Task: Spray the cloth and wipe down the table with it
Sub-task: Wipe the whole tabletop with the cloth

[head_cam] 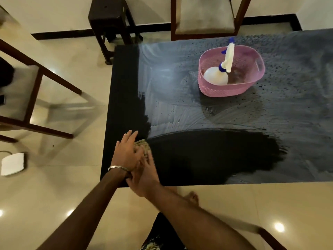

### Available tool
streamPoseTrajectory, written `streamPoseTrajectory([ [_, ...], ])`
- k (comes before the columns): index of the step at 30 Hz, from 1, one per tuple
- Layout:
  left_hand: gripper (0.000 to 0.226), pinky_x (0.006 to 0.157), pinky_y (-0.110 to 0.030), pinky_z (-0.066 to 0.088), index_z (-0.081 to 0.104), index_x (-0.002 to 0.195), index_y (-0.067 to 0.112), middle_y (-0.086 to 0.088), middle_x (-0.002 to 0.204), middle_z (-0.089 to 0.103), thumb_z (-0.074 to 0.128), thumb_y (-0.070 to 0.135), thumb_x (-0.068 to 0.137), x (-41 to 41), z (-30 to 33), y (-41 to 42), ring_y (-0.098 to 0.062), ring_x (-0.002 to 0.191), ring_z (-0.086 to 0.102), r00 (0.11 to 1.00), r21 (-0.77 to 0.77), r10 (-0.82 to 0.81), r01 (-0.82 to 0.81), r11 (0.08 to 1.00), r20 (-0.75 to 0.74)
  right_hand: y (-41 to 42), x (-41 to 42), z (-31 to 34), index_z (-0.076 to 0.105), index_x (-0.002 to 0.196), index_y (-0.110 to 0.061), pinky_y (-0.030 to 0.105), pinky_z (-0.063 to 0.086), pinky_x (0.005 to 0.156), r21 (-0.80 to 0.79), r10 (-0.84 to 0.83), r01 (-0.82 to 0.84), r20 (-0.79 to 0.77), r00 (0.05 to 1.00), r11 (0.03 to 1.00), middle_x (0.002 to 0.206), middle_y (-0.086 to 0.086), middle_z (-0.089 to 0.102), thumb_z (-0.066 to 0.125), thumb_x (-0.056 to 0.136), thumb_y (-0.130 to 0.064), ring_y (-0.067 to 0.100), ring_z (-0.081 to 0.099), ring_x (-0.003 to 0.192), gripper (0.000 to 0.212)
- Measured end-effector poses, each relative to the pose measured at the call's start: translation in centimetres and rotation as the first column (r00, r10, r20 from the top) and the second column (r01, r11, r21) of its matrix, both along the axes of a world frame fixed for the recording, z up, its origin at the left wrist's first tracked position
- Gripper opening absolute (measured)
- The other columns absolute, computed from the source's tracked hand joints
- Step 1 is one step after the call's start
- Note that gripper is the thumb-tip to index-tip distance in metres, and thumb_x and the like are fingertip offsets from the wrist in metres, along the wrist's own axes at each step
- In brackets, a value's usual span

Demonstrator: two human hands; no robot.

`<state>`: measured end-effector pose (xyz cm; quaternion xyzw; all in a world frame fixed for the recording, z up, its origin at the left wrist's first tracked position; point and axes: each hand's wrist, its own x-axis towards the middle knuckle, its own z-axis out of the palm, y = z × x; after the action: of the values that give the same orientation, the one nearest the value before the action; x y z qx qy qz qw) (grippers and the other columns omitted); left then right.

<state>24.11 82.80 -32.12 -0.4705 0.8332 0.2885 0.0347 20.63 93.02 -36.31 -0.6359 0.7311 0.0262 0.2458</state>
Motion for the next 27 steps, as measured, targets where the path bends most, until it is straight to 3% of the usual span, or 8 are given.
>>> streamPoseTrajectory([
  [3,0.061,0.119,-0.047,0.009,0.031,0.148,0.02,-0.003,0.157,0.026,0.056,0.027,0.092,-0.4,-0.2,-0.5,-0.021,0.146,0.02,1.0,-0.002,-0.005,0.005,1.0,-0.005,1.3,-3.0,-0.3,0.011,0.158,-0.028,0.055,-0.005,0.121,-0.058,0.017,-0.015,0.033,0.999,0.998,0.167,0.003,0.002,0.037,0.099,-0.047,0.026,-0.015,0.151,0.067],
  [6,0.062,0.118,-0.047,0.014,0.03,0.148,0.019,-0.005,0.157,0.026,0.055,0.032,0.093,-1.9,-0.7,-0.2,-0.023,0.145,0.022,0.998,-0.021,-0.062,0.062,0.998,0.004,6.0,-10.4,-0.5,-0.003,0.157,-0.039,0.054,-0.004,0.122,-0.044,-0.29,0.291,0.026,0.957,0.956,0.166,-0.005,-0.01,0.032,0.092,-0.048,0.021,-0.018,0.151,0.074],
  [11,0.066,0.119,-0.048,0.013,0.024,0.151,0.021,-0.009,0.159,0.015,0.051,0.04,0.093,-5.4,-1.9,3.4,-0.028,0.147,0.011,0.943,-0.08,-0.308,0.319,0.944,0.125,20.1,-25.5,-0.6,0.009,0.158,-0.033,0.059,0.01,0.121,-0.048,-0.782,0.785,-0.148,0.606,0.618,0.167,0.004,0.005,0.026,0.085,-0.051,0.03,0.0,0.153,0.077],
  [14,0.068,0.121,-0.047,0.009,0.017,0.152,0.025,-0.009,0.161,0.004,0.047,0.044,0.094,-7.6,-2.4,6.3,-0.028,0.148,0.002,0.904,-0.047,-0.394,0.406,0.913,0.164,25.2,-30.3,0.0,0.013,0.159,-0.03,0.06,0.008,0.12,-0.016,-0.9,0.909,-0.148,0.41,0.416,0.167,0.006,0.006,0.021,0.084,-0.053,0.03,0.001,0.153,0.079],
  [16,0.068,0.121,-0.047,0.008,0.014,0.152,0.026,-0.009,0.161,-0.001,0.046,0.045,0.094,-8.8,-2.7,8.0,-0.027,0.149,-0.002,0.89,-0.036,-0.421,0.434,0.9,0.176,24.8,-30.2,-0.4,0.014,0.159,-0.026,0.059,0.005,0.12,-0.021,-0.924,0.934,-0.156,0.348,0.356,0.167,0.009,0.005,0.023,0.084,-0.05,0.033,0.0,0.152,0.079],
  [18,0.068,0.121,-0.046,0.007,0.013,0.152,0.026,-0.008,0.161,-0.003,0.045,0.044,0.095,-9.9,-2.8,9.3,-0.027,0.149,-0.004,0.887,-0.031,-0.426,0.438,0.899,0.178,22.6,-27.4,-0.9,0.016,0.159,-0.024,0.06,0.003,0.12,-0.041,-0.906,0.915,-0.166,0.39,0.401,0.166,0.011,0.008,0.027,0.085,-0.048,0.037,0.001,0.152,0.078],
  [23,0.068,0.12,-0.045,0.004,0.014,0.152,0.026,-0.008,0.161,0.0,0.047,0.04,0.094,-12.1,-2.9,10.8,-0.026,0.149,-0.003,0.92,-0.044,-0.35,0.363,0.931,0.175,18.4,-15.1,-1.1,0.025,0.155,-0.029,0.055,0.011,0.116,-0.111,-0.528,0.517,-0.115,0.841,0.848,0.162,0.006,0.023,0.041,0.082,-0.048,0.029,0.007,0.15,0.077],
  [27,0.068,0.12,-0.046,0.006,0.017,0.151,0.026,-0.009,0.161,0.003,0.049,0.04,0.093,-13.5,-2.8,11.8,-0.026,0.149,0.0,0.94,-0.064,-0.28,0.297,0.953,0.196,21.4,-16.1,-1.3,0.03,0.154,-0.033,0.05,0.014,0.114,-0.086,-0.284,0.278,-0.069,0.956,0.957,0.161,-0.001,0.025,0.041,0.083,-0.052,0.026,0.023,0.149,0.074],
])
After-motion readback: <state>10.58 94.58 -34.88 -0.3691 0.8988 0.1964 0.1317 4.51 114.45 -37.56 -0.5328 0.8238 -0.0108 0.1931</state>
